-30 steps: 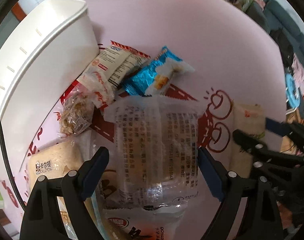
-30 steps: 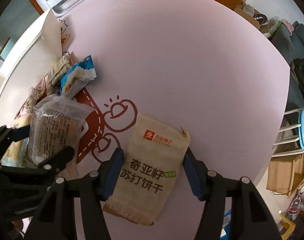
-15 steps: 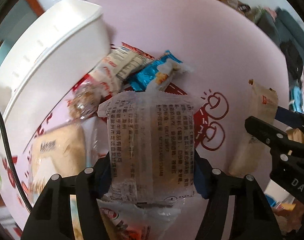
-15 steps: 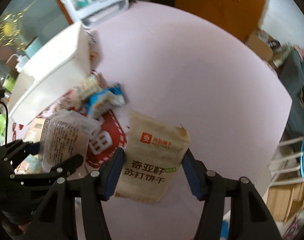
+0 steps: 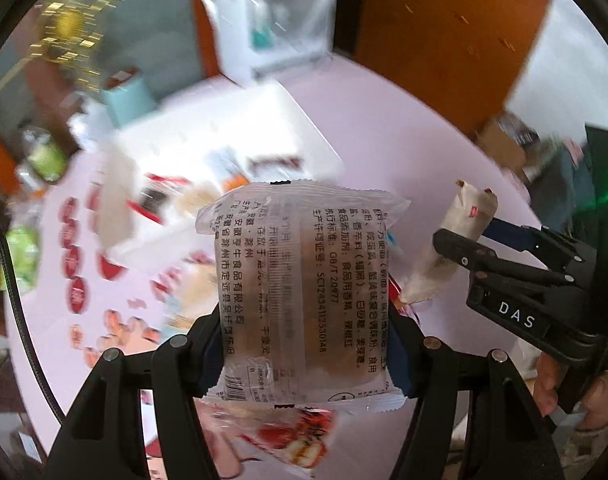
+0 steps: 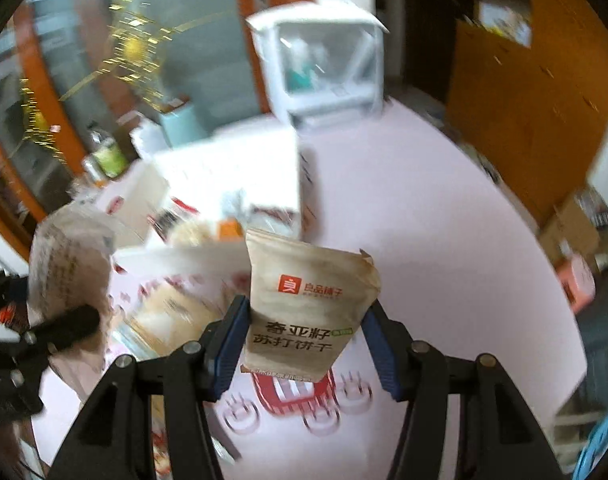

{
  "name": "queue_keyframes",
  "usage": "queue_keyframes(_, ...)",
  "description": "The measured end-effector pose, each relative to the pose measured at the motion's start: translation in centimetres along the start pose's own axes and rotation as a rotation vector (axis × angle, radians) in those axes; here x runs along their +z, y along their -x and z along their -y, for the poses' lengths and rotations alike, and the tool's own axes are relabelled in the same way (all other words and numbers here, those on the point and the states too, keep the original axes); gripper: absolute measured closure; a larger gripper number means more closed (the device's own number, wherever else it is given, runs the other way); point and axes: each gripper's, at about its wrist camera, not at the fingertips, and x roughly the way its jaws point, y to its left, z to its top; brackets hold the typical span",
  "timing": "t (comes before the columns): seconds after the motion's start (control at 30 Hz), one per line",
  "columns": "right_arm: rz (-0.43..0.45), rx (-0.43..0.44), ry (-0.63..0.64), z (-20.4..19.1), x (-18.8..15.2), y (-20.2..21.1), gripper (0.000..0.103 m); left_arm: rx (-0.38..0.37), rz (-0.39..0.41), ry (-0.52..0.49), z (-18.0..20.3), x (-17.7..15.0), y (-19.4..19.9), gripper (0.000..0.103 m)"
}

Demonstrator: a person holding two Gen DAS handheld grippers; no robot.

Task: Organize snacks
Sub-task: 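Drop the clear printed bag and beige cracker pack into the white tray, then move both tools back over the remaining snack pile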

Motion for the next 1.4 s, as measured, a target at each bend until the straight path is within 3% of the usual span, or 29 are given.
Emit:
queue_keyframes(0.17, 0.091, 0.064, 0.073, -2.4, 6.5, 1.1, 0.046, 0.130, 0.120, 0.043, -4.2, 4.1, 4.7, 0.038)
queue_keyframes(0.3, 0.139, 0.065, 0.119, -4.7, 10.6, 0.3, 0.046, 0.209, 0.179, 0.062, -7.1, 7.2, 6.3, 0.038)
queue_keyframes(0.53, 0.069, 0.026, 0.145, -7.1, 14.8, -6.1, 0.045, 0.237, 0.196, 0.126, -11.8, 11.5, 1.8, 0.037)
queue_keyframes(0.67, -0.023, 0.010, 0.152, -7.4, 14.9, -10.7, 0.043, 0.249, 0.166, 0.171, -13.5, 12.6, -2.4, 0.035)
queue_keyframes(0.8, -0.048, 0.006, 0.134, -6.7, 14.4, -13.3, 0.015, 0.275, 0.115, 0.188, -14.8, 13.0, -6.0, 0.021)
queue_keyframes(0.83, -0.044, 0.014, 0.124, -6.5, 14.3, -13.4, 0.014, 0.271, 0.110, 0.189, -15.1, 12.9, -6.7, 0.020)
queue_keyframes(1.07, -0.053, 0.041, 0.107, -5.2, 13.4, -12.4, 0.013, 0.264, 0.062, 0.207, -15.9, 12.3, -7.8, 0.016)
queue_keyframes(1.4, -0.072, 0.131, 0.135, -4.3, 9.9, -8.0, 0.013, 0.189, 0.091, 0.238, -14.7, 9.4, -4.1, 0.016)
